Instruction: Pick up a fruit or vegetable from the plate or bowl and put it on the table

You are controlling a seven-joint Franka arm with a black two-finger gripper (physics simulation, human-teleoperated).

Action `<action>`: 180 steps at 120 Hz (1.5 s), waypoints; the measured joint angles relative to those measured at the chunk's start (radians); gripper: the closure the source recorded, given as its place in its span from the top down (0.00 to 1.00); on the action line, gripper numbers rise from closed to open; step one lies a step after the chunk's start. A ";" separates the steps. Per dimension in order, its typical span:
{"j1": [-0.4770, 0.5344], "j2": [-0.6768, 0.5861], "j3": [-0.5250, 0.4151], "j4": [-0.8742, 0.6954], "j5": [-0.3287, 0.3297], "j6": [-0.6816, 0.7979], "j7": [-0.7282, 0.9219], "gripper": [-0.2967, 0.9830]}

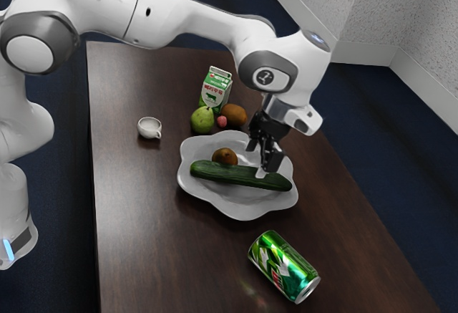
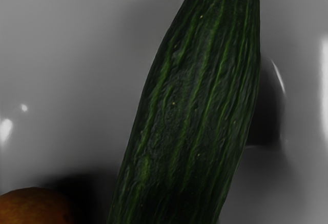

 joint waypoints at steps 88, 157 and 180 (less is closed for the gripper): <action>-0.013 0.002 -0.003 -0.106 0.009 0.117 -0.008 0.72; -0.011 0.014 -0.005 -0.110 0.013 0.141 0.008 0.40; -0.025 -0.023 -0.010 -0.071 0.023 0.122 0.015 0.39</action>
